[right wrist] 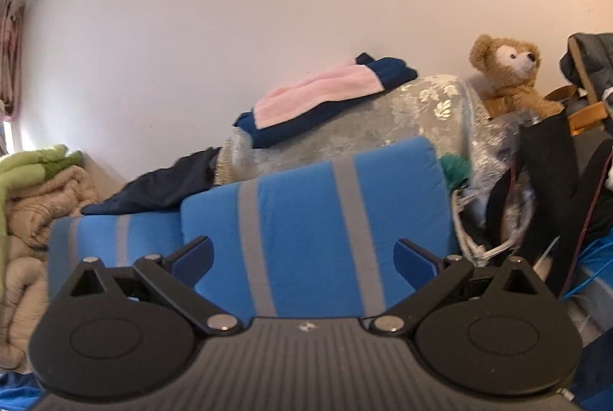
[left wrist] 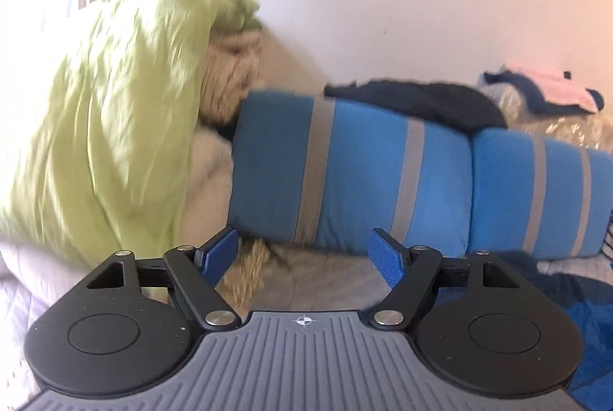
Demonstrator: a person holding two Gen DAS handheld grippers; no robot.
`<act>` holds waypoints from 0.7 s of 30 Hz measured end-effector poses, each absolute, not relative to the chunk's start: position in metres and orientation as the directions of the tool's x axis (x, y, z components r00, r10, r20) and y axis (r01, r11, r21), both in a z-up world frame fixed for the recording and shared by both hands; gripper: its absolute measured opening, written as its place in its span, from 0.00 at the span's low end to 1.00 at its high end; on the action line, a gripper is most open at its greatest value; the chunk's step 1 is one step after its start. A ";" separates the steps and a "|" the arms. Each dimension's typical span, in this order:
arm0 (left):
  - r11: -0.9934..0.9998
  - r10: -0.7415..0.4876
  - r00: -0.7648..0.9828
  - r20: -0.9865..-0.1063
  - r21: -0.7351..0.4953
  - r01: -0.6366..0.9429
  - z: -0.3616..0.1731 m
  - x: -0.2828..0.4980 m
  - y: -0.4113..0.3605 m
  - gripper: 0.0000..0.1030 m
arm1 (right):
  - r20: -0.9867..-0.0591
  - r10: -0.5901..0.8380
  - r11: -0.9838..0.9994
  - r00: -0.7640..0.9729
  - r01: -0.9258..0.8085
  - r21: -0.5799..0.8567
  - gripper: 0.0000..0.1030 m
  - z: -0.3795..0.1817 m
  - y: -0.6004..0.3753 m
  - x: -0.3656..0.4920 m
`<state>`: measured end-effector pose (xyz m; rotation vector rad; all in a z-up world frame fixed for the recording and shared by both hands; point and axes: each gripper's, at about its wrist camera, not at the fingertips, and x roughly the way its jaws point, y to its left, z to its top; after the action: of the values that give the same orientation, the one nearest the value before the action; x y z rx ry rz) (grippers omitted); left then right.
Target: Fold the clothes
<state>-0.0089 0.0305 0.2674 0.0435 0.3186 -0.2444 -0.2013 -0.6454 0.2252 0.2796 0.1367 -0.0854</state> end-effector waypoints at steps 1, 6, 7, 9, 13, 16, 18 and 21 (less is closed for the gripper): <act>0.969 -0.229 0.926 -0.302 0.017 0.245 0.277 -0.008 0.028 0.73 | -0.142 -0.057 0.959 0.988 0.094 0.268 1.00 0.224 -0.642 -0.199; 0.973 -0.219 0.954 -0.204 0.030 0.230 0.344 -0.006 0.016 0.73 | -0.066 -0.073 0.960 0.995 0.088 0.266 1.00 0.241 -0.630 -0.187; 0.972 -0.227 0.958 -0.174 0.020 0.234 0.359 -0.009 0.015 0.73 | -0.042 -0.078 0.958 0.996 0.087 0.272 1.00 0.249 -0.631 -0.187; 0.967 -0.251 0.961 -0.115 0.011 0.254 0.388 -0.020 0.012 0.77 | 0.009 -0.089 0.957 0.996 0.083 0.280 1.00 0.268 -0.635 -0.187; 0.959 -0.276 0.960 -0.038 0.061 0.278 0.426 -0.053 0.004 0.84 | 0.086 -0.111 0.968 0.990 0.089 0.234 1.00 0.318 -0.648 -0.196; 0.950 -0.289 0.954 -0.082 0.096 0.296 0.424 -0.066 -0.004 0.87 | 0.090 -0.103 0.978 0.991 0.084 0.189 1.00 0.349 -0.657 -0.207; 0.941 -0.304 0.939 -0.157 0.101 0.322 0.401 -0.067 -0.008 0.87 | 0.055 -0.070 0.983 0.996 0.059 0.173 1.00 0.357 -0.659 -0.212; 0.927 -0.330 0.905 -0.270 0.089 0.365 0.355 -0.063 -0.013 0.87 | -0.024 0.000 0.985 1.000 0.004 0.173 1.00 0.339 -0.652 -0.217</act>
<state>-0.0627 -0.0128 0.3554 0.1393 0.2544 -0.3598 -0.2167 -0.6524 0.3390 0.1736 0.0241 -0.0019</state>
